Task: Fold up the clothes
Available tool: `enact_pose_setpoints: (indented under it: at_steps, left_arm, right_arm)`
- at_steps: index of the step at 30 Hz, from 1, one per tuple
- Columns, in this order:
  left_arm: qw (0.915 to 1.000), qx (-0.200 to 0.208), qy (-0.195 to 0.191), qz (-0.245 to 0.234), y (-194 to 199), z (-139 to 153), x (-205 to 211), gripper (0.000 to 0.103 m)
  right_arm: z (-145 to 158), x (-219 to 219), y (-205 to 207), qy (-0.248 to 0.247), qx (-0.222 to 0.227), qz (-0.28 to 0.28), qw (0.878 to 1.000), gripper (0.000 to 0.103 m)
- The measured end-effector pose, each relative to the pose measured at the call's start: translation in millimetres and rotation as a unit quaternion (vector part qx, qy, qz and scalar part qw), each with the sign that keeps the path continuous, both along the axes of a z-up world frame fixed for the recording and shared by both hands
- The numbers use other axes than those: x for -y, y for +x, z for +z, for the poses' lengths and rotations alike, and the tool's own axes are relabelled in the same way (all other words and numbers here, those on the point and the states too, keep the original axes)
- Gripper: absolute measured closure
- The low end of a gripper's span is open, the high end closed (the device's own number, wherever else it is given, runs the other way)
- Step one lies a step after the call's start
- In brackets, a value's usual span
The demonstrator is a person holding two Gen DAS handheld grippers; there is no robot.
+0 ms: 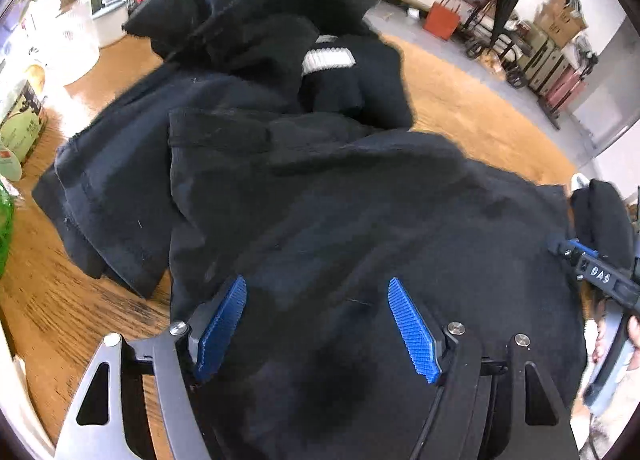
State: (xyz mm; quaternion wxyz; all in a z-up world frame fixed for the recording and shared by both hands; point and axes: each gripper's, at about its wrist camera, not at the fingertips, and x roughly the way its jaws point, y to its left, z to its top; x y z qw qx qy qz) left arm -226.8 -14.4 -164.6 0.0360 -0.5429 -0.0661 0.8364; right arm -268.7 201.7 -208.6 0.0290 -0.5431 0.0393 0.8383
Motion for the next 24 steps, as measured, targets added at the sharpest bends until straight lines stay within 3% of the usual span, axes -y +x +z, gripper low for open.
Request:
enact_pose_setpoints:
  at_steps: [5,8,10,12,15,18,22,24]
  left_arm:
    - [0.9999,-0.013,-0.005,-0.004,-2,-1,5,0.028]
    - [0.9999,-0.014,-0.001,0.006,-1,0,6,0.028]
    - [0.9989,-0.024,0.038,0.017,10,8,16,0.028]
    - [0.9964,-0.039,0.074,0.01,40,21,20,0.028]
    - [0.9963,-0.036,0.078,0.006,91,27,22,0.028]
    - [0.9962,-0.03,0.082,0.005,143,29,28,0.028]
    - [0.9941,-0.02,0.103,0.03,201,24,41,0.028]
    - [0.9895,-0.016,0.136,0.047,223,23,43,0.028]
  right_arm:
    - [-6,-12,-6,0.014,-0.011,-0.011,1.0,0.023]
    - [-6,-18,-2,0.008,-0.022,-0.003,1.0,0.023]
    - [0,-21,9,-0.005,-0.028,-0.005,1.0,0.034]
    - [8,-20,22,-0.023,-0.037,-0.007,0.999,0.034]
    - [31,-16,68,-0.042,-0.065,0.011,0.997,0.024]
    - [49,-14,125,-0.054,-0.08,0.031,0.995,0.022]
    - [49,-25,207,-0.077,-0.071,0.031,0.994,0.021]
    - [40,-38,246,-0.064,-0.062,0.012,0.996,0.021]
